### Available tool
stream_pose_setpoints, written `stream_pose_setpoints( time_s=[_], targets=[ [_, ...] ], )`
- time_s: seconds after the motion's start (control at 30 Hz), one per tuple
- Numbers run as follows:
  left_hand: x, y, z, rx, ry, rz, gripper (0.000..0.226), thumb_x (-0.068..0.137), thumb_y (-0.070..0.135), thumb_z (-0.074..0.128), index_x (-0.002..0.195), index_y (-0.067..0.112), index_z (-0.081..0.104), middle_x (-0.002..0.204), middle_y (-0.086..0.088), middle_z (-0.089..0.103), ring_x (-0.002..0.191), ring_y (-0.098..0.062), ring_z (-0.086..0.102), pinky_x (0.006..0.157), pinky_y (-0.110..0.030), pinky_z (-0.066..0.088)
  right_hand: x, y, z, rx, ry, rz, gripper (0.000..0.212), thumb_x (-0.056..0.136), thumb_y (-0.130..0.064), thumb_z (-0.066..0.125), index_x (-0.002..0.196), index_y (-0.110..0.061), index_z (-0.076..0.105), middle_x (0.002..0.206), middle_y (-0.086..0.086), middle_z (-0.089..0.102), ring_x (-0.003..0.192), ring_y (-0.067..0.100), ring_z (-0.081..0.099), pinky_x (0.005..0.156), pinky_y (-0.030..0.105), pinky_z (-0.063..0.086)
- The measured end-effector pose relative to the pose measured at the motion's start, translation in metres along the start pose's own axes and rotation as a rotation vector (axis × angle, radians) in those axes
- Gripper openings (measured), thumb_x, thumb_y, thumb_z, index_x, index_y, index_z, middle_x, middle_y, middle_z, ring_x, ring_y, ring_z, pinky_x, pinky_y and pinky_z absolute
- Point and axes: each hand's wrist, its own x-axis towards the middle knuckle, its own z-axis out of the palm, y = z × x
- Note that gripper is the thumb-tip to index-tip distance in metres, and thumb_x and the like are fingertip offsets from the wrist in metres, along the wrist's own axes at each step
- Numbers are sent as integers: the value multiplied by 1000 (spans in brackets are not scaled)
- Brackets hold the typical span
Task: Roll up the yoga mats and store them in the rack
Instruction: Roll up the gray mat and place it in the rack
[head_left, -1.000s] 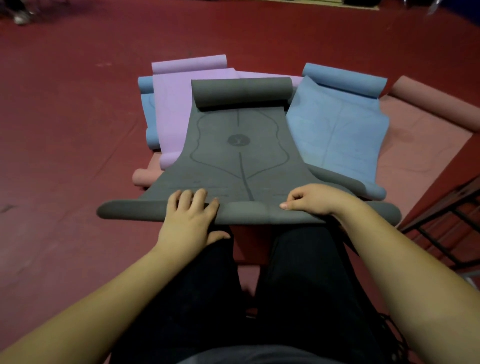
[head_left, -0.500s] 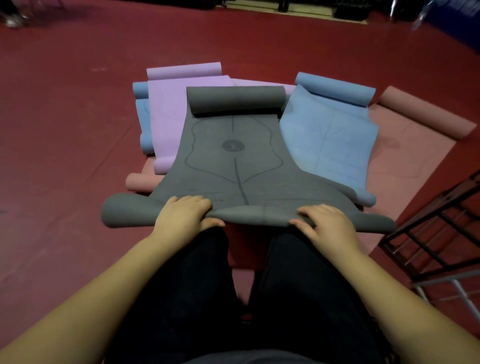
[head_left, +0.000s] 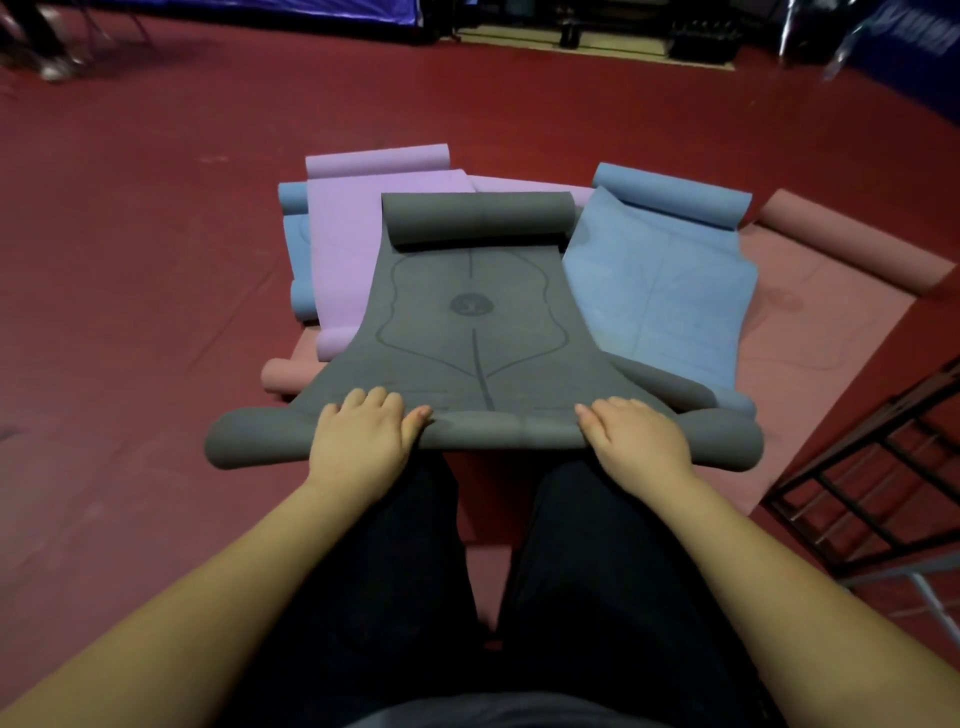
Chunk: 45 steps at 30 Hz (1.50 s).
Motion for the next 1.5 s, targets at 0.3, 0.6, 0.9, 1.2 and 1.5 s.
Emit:
stream_pose_setpoints(
  time_s=[0.3, 0.6, 0.9, 1.2, 1.5],
  targets=[
    [26, -4, -32, -44, -247, -18, 51, 106, 40, 21, 121, 15, 63, 111, -14, 67, 102, -34, 63, 72, -36, 40, 19, 6, -45, 56, -213, 19, 48, 100, -57, 29, 82, -20, 53, 78, -3, 53, 86, 25, 57, 66, 35, 37],
    [31, -2, -19, -109, -535, -241, 56, 99, 49, 28, 117, 14, 68, 127, -13, 63, 115, -32, 57, 94, -39, 40, 22, 8, -30, 172, -429, 22, 47, 99, -57, 39, 85, -18, 61, 88, 4, 62, 91, 24, 57, 81, 35, 45],
    [36, 0, -4, -90, -498, -267, 41, 97, 40, 39, 106, 13, 69, 116, -13, 63, 107, -33, 60, 80, -36, 40, 45, 7, -13, 167, -495, 74, 46, 93, -59, 51, 71, -19, 56, 73, 1, 56, 78, 21, 53, 65, 32, 37],
    [50, -8, 3, -119, -437, -236, 30, 92, 37, 48, 90, 17, 71, 104, -12, 68, 95, -33, 60, 77, -34, 40, 51, 3, -8, 124, -204, 16, 62, 94, -62, 43, 59, -11, 52, 65, 4, 54, 72, 26, 54, 62, 37, 38],
    [68, -13, 16, -132, -570, -262, 28, 84, 39, 56, 96, 18, 71, 104, -8, 67, 91, -31, 57, 76, -35, 41, -5, 6, 5, 48, 267, -153, 49, 92, -53, 36, 56, -22, 45, 60, -2, 46, 68, 27, 56, 52, 34, 40]
  ],
)
